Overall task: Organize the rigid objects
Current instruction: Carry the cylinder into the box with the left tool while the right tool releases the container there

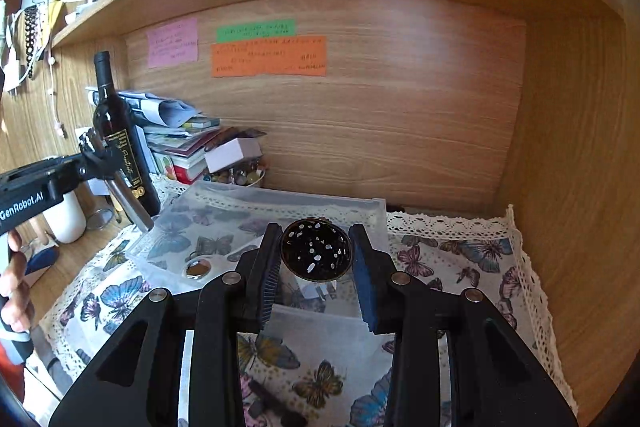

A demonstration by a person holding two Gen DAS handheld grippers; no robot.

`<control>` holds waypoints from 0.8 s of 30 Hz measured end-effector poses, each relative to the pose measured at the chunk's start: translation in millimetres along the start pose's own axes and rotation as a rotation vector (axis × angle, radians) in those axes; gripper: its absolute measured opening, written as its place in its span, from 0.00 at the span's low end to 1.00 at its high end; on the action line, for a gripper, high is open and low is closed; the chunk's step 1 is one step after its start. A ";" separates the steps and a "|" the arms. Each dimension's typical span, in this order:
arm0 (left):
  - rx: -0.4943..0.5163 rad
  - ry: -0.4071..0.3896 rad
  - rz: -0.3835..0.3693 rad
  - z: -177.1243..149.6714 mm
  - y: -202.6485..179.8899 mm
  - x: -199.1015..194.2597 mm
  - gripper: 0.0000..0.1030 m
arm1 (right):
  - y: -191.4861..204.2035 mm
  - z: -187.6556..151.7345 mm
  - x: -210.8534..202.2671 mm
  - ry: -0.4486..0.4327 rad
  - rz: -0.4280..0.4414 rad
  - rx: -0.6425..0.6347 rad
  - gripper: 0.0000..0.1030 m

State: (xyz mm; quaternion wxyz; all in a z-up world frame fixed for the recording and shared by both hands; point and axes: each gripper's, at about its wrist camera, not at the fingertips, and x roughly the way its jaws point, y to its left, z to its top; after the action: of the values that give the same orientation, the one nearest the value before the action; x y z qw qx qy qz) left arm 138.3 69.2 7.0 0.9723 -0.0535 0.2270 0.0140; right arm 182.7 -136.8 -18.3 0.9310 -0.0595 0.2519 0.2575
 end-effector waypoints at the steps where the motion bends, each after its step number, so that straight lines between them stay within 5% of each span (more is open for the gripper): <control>1: -0.003 0.007 -0.001 0.1 1.2 4.4 0.14 | -0.1 0.2 3.1 0.006 0.001 0.000 0.30; 17: 0.005 0.196 0.038 -34.6 12.4 78.9 0.14 | 9.7 -17.0 76.9 0.179 0.047 -0.002 0.30; 24: 0.006 0.216 0.037 -39.2 11.5 88.7 0.15 | 13.6 -21.7 85.1 0.213 0.049 -0.024 0.30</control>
State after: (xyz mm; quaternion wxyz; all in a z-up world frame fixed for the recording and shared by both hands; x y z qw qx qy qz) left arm 199.9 76.5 -68.4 0.9419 -0.0474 0.3316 0.0255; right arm 229.2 -92.1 -79.4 0.8916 -0.0916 0.3475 0.2755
